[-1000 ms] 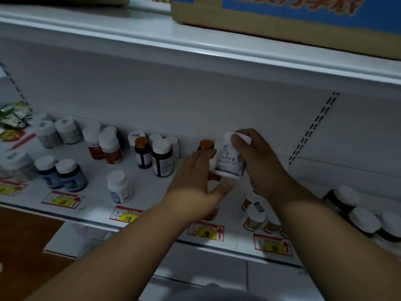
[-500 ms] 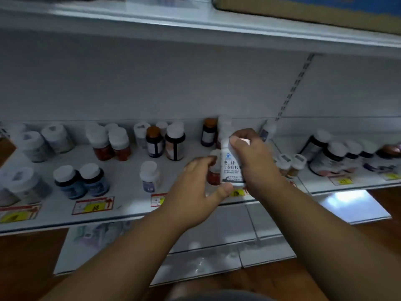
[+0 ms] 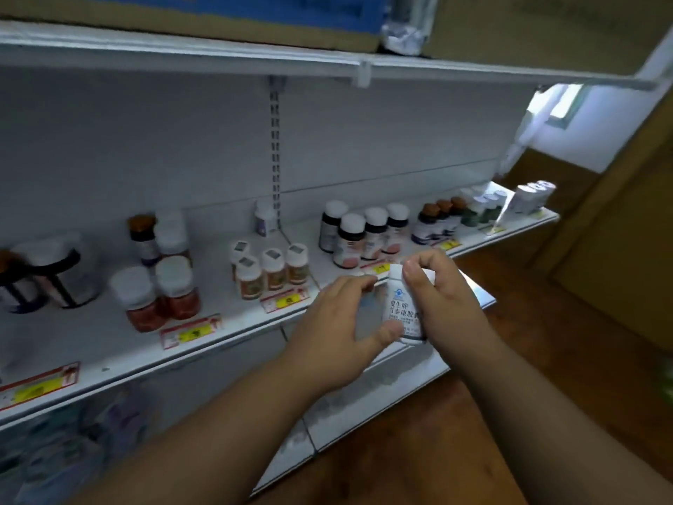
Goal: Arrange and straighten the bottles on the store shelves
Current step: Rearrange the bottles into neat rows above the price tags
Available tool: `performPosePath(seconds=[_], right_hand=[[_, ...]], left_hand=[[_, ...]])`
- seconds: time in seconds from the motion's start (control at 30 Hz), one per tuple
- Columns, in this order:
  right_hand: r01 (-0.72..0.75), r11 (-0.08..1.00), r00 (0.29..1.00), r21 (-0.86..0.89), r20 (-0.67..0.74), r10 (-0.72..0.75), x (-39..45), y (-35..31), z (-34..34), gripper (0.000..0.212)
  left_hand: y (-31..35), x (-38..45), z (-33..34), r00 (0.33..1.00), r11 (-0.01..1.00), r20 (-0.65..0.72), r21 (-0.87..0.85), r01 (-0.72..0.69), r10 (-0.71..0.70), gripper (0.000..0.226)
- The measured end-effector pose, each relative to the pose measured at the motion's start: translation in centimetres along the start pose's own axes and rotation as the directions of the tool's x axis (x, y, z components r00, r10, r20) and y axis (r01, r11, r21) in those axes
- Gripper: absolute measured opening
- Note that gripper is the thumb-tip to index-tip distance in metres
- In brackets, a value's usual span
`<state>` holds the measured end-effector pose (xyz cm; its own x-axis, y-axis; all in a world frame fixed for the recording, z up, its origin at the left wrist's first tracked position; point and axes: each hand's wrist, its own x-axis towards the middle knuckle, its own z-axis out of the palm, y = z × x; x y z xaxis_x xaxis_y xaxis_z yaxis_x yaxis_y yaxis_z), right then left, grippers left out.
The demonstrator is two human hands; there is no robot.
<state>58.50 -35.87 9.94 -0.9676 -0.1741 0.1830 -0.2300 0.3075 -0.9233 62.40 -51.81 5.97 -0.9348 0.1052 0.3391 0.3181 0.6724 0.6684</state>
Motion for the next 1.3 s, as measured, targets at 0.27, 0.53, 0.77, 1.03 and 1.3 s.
performPosePath(seconds=[0.27,0.53,0.77,1.03,1.3], right_hand=[[-0.046,0.999,0.991,0.002,-0.123,0.046,4.7,8.2,-16.8,0.018],[-0.083,0.996,0.986,-0.019,-0.148,0.080,14.5,15.1,-22.8,0.013],[-0.178,0.984,0.950,-0.018,-0.265,0.167,21.3,17.5,-31.5,0.011],[-0.171,0.985,0.954,-0.038,-0.257,0.155,29.3,24.3,-40.5,0.015],[-0.008,0.994,0.999,-0.107,-0.034,0.004,42.2,29.3,-49.3,0.013]], left_hand=[[7.3,10.0,14.8,0.989,0.998,0.149,-0.056,0.010,-0.001,0.077],[5.4,22.6,22.4,0.974,0.997,0.220,-0.072,-0.029,0.044,0.078],[8.2,35.4,28.8,0.942,0.978,0.299,-0.180,-0.104,0.155,0.075],[9.9,44.8,37.8,0.931,0.980,0.324,-0.162,-0.118,0.165,0.073],[11.4,53.4,44.1,0.983,0.982,0.108,-0.098,0.159,-0.148,0.063]])
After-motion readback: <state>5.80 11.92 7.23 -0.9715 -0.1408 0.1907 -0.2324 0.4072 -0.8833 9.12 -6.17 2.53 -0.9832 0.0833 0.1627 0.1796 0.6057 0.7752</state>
